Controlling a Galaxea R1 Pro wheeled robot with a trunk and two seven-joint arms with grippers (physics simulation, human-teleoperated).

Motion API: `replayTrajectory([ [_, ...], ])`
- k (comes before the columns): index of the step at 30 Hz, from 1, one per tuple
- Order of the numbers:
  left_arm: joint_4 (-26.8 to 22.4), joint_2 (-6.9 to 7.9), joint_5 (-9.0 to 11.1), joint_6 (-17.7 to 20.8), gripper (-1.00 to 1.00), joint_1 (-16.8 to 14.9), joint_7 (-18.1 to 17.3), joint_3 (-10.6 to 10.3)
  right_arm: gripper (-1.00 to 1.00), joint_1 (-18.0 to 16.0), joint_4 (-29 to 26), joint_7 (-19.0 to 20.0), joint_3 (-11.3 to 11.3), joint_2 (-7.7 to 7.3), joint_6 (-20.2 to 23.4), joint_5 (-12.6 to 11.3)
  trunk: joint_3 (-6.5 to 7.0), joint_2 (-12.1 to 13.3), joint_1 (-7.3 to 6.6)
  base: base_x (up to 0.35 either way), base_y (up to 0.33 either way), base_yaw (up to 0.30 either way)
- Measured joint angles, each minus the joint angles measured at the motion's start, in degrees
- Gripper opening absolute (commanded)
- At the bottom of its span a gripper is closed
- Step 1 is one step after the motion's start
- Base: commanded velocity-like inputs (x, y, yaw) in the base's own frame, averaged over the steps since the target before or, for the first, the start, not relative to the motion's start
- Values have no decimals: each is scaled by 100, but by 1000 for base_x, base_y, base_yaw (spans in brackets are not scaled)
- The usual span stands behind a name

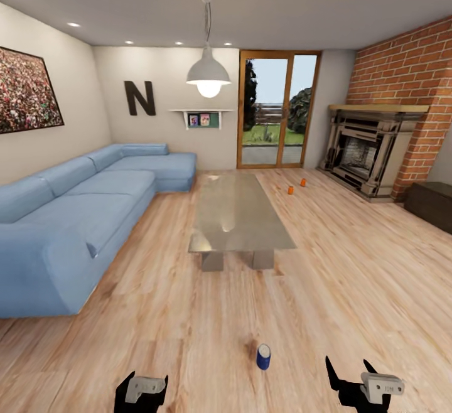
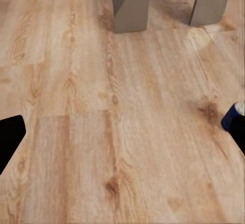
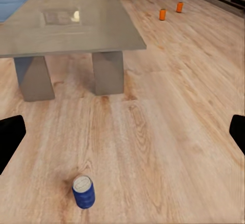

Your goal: Put the three can of soda from the living room inside the tash can in the kitchen.

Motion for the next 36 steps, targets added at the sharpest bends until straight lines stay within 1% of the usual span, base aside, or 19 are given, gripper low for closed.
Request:
replayTrajectory([
  [11, 0, -1, 0, 1, 100, 0, 0, -8, 100, 2, 1, -6, -1, 0, 0, 0, 0, 0, 0, 135, -257, -241],
  [36, 0, 0, -1, -1, 100, 0, -4, -9, 100, 1, 6, -8, -1, 0, 2, 5, 0, 0, 0, 100, -270, -245],
])
